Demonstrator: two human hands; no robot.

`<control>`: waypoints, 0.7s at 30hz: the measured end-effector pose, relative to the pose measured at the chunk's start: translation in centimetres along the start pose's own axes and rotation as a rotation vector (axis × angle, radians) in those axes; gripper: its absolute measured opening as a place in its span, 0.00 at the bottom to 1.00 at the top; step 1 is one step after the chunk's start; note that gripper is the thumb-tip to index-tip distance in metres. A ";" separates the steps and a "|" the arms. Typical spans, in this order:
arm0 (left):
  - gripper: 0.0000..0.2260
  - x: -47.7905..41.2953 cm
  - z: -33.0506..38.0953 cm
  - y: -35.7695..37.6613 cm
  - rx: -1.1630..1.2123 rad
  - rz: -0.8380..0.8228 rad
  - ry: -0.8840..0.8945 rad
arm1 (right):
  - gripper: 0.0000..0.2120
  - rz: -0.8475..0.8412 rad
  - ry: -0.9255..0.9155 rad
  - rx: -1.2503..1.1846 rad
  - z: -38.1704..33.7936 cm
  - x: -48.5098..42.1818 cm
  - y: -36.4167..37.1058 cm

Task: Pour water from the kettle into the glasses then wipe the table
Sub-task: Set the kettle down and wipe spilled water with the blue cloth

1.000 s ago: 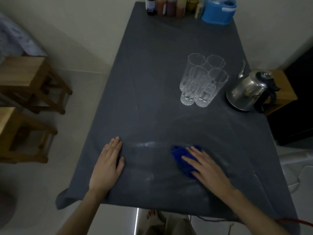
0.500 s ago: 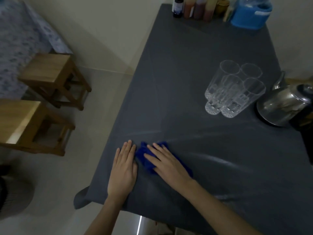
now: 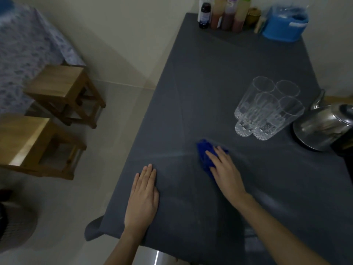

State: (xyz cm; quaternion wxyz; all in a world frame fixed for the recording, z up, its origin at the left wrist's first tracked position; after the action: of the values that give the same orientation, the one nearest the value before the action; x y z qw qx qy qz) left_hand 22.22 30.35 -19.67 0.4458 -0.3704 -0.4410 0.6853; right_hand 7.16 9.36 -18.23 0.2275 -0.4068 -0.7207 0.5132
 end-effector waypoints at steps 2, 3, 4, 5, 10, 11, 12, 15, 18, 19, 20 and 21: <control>0.23 0.0 0.0 -0.1 -0.004 0.003 -0.003 | 0.27 0.013 -0.098 0.020 -2.2 1.0 1.0; 0.23 0.0 0.1 -0.2 -0.005 0.003 -0.003 | 0.26 0.004 -0.144 0.020 -3.2 1.5 1.4; 0.23 -0.1 0.1 -0.2 -0.007 0.001 0.000 | 0.24 -0.010 -0.190 0.009 -4.2 2.1 1.5; 0.23 0.0 0.2 -0.2 -0.009 -0.002 0.004 | 0.23 -0.026 -0.247 -0.007 -5.0 2.8 1.6; 0.24 0.0 0.3 -0.3 -0.012 -0.016 0.009 | 0.28 -0.111 -0.454 0.054 -4.8 6.7 0.9; 0.24 0.0 0.3 -0.3 -0.018 -0.019 0.010 | 0.26 -0.111 -0.439 0.069 -3.6 6.9 0.2; 0.24 0.1 0.3 -0.3 -0.024 -0.023 0.009 | 0.23 -0.110 -0.406 0.079 -2.0 7.0 -0.5; 0.24 0.1 0.2 -0.1 -0.031 -0.024 0.012 | 0.20 -0.072 -0.272 0.152 4.5 7.6 -3.6; 0.25 0.1 0.1 0.1 -0.023 -0.022 -0.001 | 0.21 0.001 -0.100 0.235 11.9 9.5 -7.2; 0.25 0.0 0.1 0.1 -0.021 -0.020 -0.004 | 0.24 0.028 -0.022 0.253 13.9 10.2 -8.3; 0.25 0.0 0.1 0.1 -0.021 -0.017 -0.002 | 0.27 0.039 0.056 0.266 15.6 10.9 -9.1; 0.25 0.0 0.2 0.1 -0.022 -0.016 0.001 | 0.28 0.043 0.115 0.272 16.5 11.5 -9.5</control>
State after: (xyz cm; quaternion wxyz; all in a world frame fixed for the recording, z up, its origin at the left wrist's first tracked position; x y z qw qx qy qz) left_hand 22.04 30.30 -19.73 0.4474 -0.3718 -0.4512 0.6768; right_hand -15.02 8.23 -16.54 0.3105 -0.4164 -0.6213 0.5867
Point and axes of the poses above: each hand's wrist, its own x-axis away from the middle knuckle, its own y-axis out of the palm, z = x × y, the point moved 6 cm from there along -x, towards the middle knuckle, and after that the axes turned 15 degrees about y, right-handed, at the moved point
